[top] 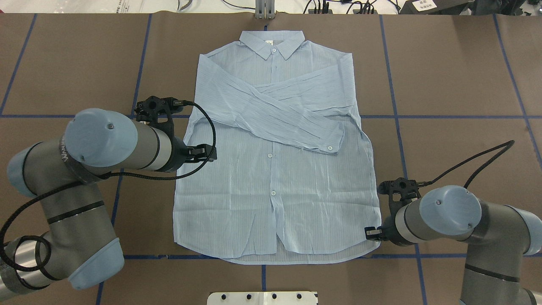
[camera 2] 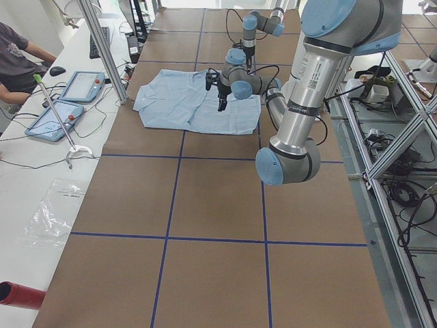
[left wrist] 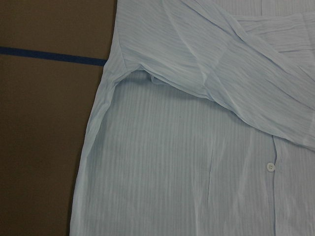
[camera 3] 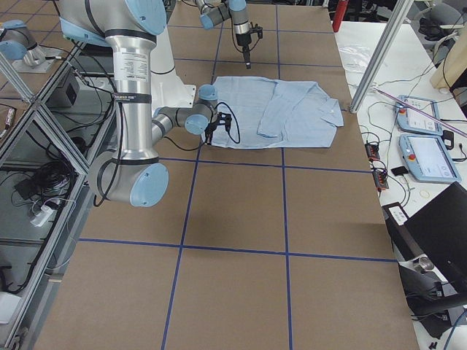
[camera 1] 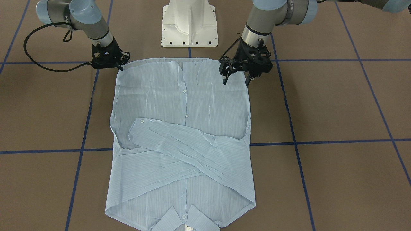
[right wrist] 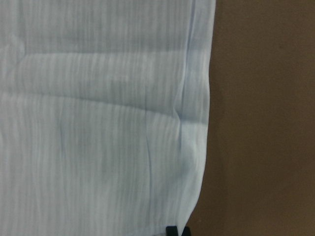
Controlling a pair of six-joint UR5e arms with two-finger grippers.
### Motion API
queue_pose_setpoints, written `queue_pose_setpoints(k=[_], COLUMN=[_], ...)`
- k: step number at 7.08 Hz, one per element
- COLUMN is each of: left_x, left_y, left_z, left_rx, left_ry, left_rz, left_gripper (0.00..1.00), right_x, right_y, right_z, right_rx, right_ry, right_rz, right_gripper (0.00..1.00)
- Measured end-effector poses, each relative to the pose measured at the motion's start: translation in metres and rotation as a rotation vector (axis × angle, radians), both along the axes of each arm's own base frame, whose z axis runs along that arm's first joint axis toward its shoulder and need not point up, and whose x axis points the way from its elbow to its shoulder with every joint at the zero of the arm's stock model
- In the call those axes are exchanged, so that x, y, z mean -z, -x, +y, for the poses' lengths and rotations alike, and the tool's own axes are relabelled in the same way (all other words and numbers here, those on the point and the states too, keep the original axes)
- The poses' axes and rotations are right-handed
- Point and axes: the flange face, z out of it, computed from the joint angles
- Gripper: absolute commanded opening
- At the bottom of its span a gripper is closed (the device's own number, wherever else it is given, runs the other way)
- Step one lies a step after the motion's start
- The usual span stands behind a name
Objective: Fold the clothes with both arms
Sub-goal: 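Lower both grippers to the hem corners nearest the robot and grasp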
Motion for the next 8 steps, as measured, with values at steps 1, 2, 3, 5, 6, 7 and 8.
queue_pose_setpoints(k=[1, 2, 3, 5, 6, 7, 8], left_x=[-0.009, -0.023, -0.039, -0.072, -0.084, -0.091, -0.093], left_y=[-0.002, -0.007, -0.016, -0.034, -0.036, -0.037, -0.04], left_z=[0.002, 0.012, 0.031, 0.065, 0.074, 0.078, 0.083], left_rx=[-0.004, -0.018, -0.047, -0.105, -0.119, -0.127, -0.136], left_ry=[0.011, 0.032, 0.056, 0.091, 0.101, 0.107, 0.11], left_rz=[-0.014, -0.034, -0.056, -0.11, -0.131, -0.143, -0.15], left_gripper=[0.89, 0.88, 0.85, 0.7, 0.7, 0.67, 0.66], right_x=[0.005, 0.009, 0.011, 0.016, 0.018, 0.019, 0.019], right_y=[-0.001, -0.002, -0.003, -0.005, -0.006, -0.007, -0.007], right_z=[0.0, 0.0, 0.0, -0.001, -0.001, -0.002, -0.003], right_rx=[-0.026, -0.046, -0.055, -0.061, -0.063, -0.065, -0.064], right_ry=[0.017, 0.035, 0.043, 0.043, 0.042, 0.042, 0.043], right_rz=[-0.01, -0.018, -0.023, -0.032, -0.036, -0.038, -0.04], right_gripper=[0.0, 0.0, 0.0, 0.0, 0.0, 0.0, 0.0])
